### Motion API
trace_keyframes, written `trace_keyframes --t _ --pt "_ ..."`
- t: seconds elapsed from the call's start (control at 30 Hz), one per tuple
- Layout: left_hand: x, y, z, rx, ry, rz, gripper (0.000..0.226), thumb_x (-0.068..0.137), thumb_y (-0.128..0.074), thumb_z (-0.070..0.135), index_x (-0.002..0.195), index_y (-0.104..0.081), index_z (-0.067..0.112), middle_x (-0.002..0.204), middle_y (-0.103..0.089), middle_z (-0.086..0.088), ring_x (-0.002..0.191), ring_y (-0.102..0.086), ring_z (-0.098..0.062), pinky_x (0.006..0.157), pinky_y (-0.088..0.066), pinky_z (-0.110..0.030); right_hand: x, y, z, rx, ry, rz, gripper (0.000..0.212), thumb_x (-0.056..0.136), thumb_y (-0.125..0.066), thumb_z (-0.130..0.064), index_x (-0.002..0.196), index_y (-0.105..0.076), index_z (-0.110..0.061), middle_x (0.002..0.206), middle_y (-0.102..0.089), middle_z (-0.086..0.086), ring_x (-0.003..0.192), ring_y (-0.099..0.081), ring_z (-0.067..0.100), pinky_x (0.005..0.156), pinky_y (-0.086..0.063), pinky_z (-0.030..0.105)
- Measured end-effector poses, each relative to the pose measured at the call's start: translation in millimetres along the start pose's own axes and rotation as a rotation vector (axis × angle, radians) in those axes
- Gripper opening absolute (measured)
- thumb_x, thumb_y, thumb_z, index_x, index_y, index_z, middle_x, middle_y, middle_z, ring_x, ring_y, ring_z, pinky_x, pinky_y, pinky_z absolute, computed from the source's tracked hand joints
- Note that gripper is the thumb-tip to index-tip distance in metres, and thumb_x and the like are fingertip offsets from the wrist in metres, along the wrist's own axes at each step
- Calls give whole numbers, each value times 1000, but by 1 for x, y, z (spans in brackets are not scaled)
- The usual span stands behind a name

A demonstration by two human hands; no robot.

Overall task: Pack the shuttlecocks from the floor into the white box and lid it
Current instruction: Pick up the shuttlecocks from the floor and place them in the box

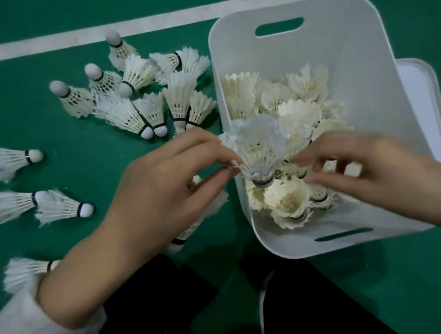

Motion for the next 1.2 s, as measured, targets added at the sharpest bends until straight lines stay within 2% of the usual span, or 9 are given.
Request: trace_keyframes --t 0.07,0.17,0.33,0.47,0.53,0.63,0.83,1.0,1.2 --pt "0 0 1 -1 -10 4 22 88 -52 33 94 -70 22 96 -61 12 68 -46 11 54 -45 -28 -5 26 -19 148 85 178 33 81 -58 -39 114 -53 -40 92 -63 -15 84 -61 10 68 -49 21" --pt "0 -3 5 -1 -35 -3 23 89 -52 35 94 -70 21 95 -60 13 73 -54 2 56 -49 -33 -6 27 -42 239 174 164 52 80 -58 -37 127 -39 -44 92 -62 -11 81 -62 15 67 -50 27" --pt "-1 -4 6 36 -42 -14 23 90 -52 36 96 -69 22 95 -60 13 77 -60 -7 58 -50 -35 6 8 -52 14 237 98 18 86 -55 -33 94 -67 -22 85 -60 -6 78 -59 11 65 -47 28" --pt "-1 3 2 -55 17 28 28 91 -46 41 114 -54 27 96 -58 17 67 -53 8 61 -38 -6 2 25 -41 13 216 201 16 86 -54 -30 87 -65 -17 83 -61 -7 78 -58 11 66 -46 25" --pt "-2 10 -5 -200 68 92 28 92 -38 47 114 -42 31 97 -58 11 64 -56 -7 58 -42 -17 -1 36 -27 29 141 236 18 85 -54 -35 85 -64 -20 83 -60 -12 80 -59 11 67 -47 23" --pt "-4 15 -8 -265 59 120 24 91 -40 49 106 -40 30 98 -55 3 80 -56 -11 69 -46 -23 -4 34 -8 23 76 179 23 83 -52 -44 83 -65 -24 83 -60 -14 79 -60 11 65 -47 25" --pt "-1 7 0 -26 -32 105 13 89 -54 14 88 -56 1 90 -55 -5 82 -50 -17 73 -41 -24 -2 -13 6 -34 47 -20 27 80 -52 -50 80 -67 -28 80 -60 -15 76 -56 2 66 -41 11" --pt "-2 13 8 114 -133 184 13 87 -63 15 85 -68 4 90 -56 1 85 -50 -14 82 -36 -17 3 -41 20 -218 -24 -150 9 85 -62 -31 87 -69 -26 85 -54 -14 68 -46 -1 68 -39 24" --pt "1 6 12 82 -139 152 18 87 -62 20 87 -68 4 92 -57 -1 88 -51 -12 85 -37 -17 4 -34 8 -225 -38 -147 34 84 -54 -47 117 -53 -41 98 -51 -18 82 -55 4 75 -47 29"
Point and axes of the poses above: each hand's wrist, its own x-axis towards the middle knuckle, its own y-axis out of the back of the hand, z = x × y, the point moved 8 cm from there along x, towards the middle knuckle
